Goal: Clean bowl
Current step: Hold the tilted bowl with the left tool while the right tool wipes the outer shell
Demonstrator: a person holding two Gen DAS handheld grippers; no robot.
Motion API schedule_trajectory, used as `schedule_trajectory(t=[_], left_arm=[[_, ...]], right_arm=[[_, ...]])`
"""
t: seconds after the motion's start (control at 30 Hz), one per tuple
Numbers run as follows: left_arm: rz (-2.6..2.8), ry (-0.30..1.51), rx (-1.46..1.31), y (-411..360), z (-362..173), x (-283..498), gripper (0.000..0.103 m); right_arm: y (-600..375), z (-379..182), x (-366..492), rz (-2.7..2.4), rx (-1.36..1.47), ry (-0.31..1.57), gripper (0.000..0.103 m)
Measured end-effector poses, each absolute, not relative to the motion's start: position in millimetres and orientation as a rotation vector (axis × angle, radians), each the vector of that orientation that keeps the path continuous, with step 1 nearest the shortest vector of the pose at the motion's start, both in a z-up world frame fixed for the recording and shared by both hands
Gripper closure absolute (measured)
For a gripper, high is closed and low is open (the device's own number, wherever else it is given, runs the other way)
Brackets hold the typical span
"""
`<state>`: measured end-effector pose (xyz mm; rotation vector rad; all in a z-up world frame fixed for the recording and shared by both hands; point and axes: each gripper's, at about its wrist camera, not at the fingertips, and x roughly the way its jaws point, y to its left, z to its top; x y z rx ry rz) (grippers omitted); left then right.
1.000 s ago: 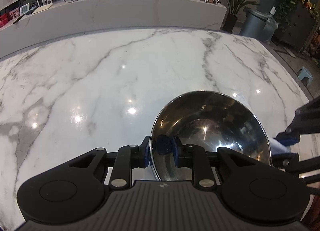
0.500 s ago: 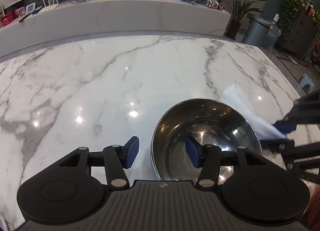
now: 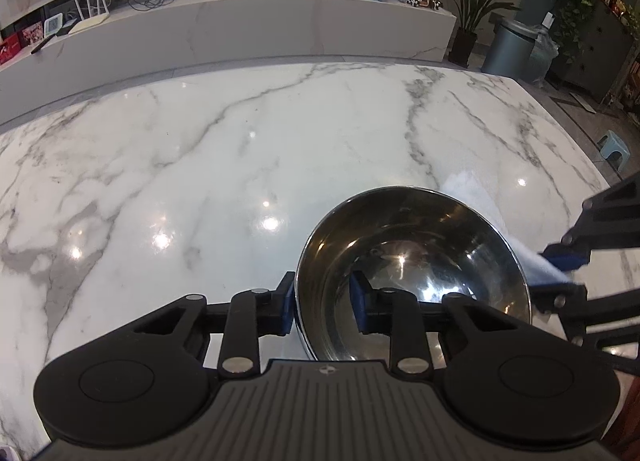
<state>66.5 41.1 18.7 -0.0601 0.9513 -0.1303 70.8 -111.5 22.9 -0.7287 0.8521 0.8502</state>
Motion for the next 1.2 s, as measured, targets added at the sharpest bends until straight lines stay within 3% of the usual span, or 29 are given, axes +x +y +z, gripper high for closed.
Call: schedule_trajectory(t=[0.37,0.63,1.2], left_arm=[[-0.116,0.95,-0.069,42.8,16.9,67.7,0.078],[-0.129,0.952,-0.088,43.9,23.8,63.0,0.069],[-0.131,0.939,-0.051,40.6,23.8,64.2,0.076]], right_arm=[[-109.9,16.4,64.7,0.858,-0.73,0.862,0.09],[-118.6,31.9,73.5,0.821,-0.71,0.809,0.09],[-114.4,23.9,64.8,0.867,-0.701,0.845,0.09]])
